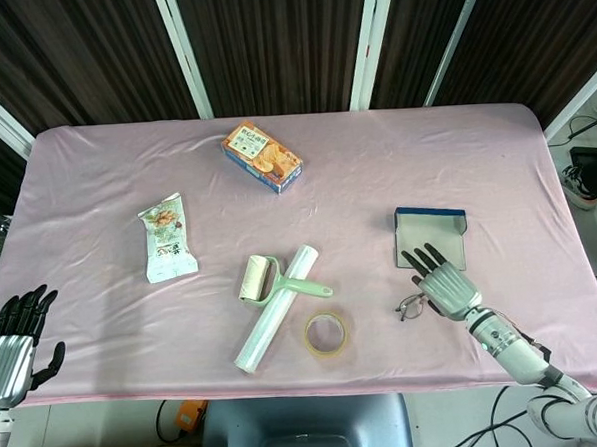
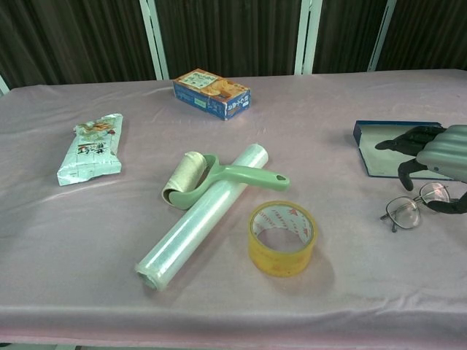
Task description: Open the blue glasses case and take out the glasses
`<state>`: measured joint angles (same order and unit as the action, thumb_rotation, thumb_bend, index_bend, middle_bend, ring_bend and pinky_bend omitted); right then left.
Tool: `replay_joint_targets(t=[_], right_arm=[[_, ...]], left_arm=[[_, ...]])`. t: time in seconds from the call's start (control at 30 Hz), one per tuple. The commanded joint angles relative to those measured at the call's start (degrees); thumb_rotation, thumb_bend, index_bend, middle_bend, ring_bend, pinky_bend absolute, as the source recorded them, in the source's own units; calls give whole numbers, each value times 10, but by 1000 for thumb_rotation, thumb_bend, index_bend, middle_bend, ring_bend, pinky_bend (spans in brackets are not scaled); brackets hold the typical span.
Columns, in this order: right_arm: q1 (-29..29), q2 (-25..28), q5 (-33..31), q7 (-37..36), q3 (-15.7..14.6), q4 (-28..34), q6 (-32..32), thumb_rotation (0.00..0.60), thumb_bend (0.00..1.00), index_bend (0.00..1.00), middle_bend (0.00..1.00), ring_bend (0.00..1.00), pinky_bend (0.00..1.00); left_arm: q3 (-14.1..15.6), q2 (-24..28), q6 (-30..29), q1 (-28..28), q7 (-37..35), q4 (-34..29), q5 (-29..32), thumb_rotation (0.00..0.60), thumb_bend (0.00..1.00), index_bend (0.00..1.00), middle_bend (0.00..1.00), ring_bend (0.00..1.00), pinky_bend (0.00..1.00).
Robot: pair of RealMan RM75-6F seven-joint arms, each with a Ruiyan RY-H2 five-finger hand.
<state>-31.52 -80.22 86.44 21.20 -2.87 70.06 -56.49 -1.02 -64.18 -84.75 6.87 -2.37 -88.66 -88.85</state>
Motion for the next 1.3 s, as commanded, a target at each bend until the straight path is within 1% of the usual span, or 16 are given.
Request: replay_joint_targets(t=[0.03,0.3,0.7,1.0,1.13,1.3], right_arm=[[-1,-2,0,-2,1,-3,2,600,477,571,53,0,0],[-2,-7,3,-10,0,-9,9,600,504,628,54,0,0],[-2,-12,8,-7,-1,-14,11,600,629,685,54,0,0],[0,-15,13,-13,1,-15,3,600,633,708,54,0,0],[-4,-20,10,-14,11,-10,0,600,633,708,56,0,0],[-23,-40,-13,-16,47,10,5,600,633,707,65,0,0]], left_arm=[[0,0,0,0,-1,1,1,600,433,0,0,40,35],[0,1,1,0,-2,1,0,600,432,0,0,39,35],[1,1,1,0,-2,1,-1,600,432,0,0,39,35],[0,2,-1,0,-4,1,-2,600,432,0,0,40,35],[0,2,-1,0,-4,1,-3,600,432,0,0,39,35],[2,1,0,1,-2,0,-5,600,432,0,0,40,34]])
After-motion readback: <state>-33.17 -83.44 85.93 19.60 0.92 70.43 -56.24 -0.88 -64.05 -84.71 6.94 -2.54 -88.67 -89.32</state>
